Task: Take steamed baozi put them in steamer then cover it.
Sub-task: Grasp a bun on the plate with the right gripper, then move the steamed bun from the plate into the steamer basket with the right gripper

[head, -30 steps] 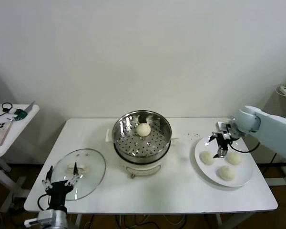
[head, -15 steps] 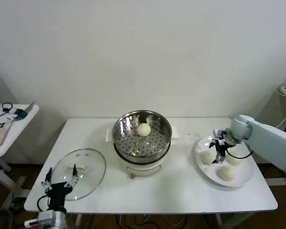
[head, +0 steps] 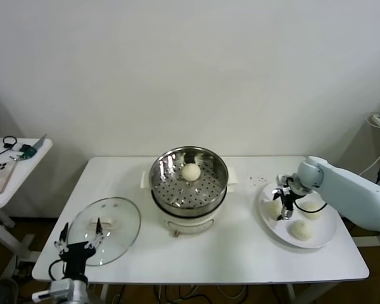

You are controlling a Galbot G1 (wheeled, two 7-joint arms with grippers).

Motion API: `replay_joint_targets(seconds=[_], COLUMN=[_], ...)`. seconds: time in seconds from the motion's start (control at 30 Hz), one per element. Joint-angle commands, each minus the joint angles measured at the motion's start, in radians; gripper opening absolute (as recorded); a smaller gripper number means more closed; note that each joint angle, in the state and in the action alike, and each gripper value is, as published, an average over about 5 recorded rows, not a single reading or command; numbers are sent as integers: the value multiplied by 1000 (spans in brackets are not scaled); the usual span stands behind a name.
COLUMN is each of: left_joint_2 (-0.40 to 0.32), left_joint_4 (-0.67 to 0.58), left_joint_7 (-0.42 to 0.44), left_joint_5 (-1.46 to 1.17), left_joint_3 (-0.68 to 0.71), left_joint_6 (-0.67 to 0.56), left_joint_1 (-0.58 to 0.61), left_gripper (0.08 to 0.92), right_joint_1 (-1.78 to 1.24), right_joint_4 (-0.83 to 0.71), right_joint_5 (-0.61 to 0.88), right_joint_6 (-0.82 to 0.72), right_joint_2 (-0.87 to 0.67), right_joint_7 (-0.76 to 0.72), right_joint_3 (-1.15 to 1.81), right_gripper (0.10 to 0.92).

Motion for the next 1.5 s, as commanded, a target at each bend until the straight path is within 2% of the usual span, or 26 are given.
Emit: replay_joint_targets(seconds=[0.03,0.17,0.37,0.73,1.07,1.5], left_joint_2=[-1,-1,-1,2,11,70], left_joint_4=[-2,-3,-3,-10,-8,-39], left_joint_7=[-1,-2,-3,-3,-31,-13], left_joint_5=[1,1,1,15,64,103], left_joint_3=[1,1,0,24,58,99], left_joint_6=[1,1,0,5,-27,-17], left_joint_1=[1,2,3,-2,-7,-7], left_gripper=[823,823,823,823,823,823], right_joint_1=[-12,-9,54,524,753,670], right_joint_4=[-23,-18,20,118,207,276], right_joint_5=[-8,-6,44,358,556,689], right_joint_6=[4,3,-13,-48,-119,-244], right_joint_2=[16,10,-20,-49,80,320], right_joint_7=[-8,-9,-4,-9,13,113], right_joint_3=[9,16,3,-296,-375,-385], right_gripper=[729,687,671,677,683,687])
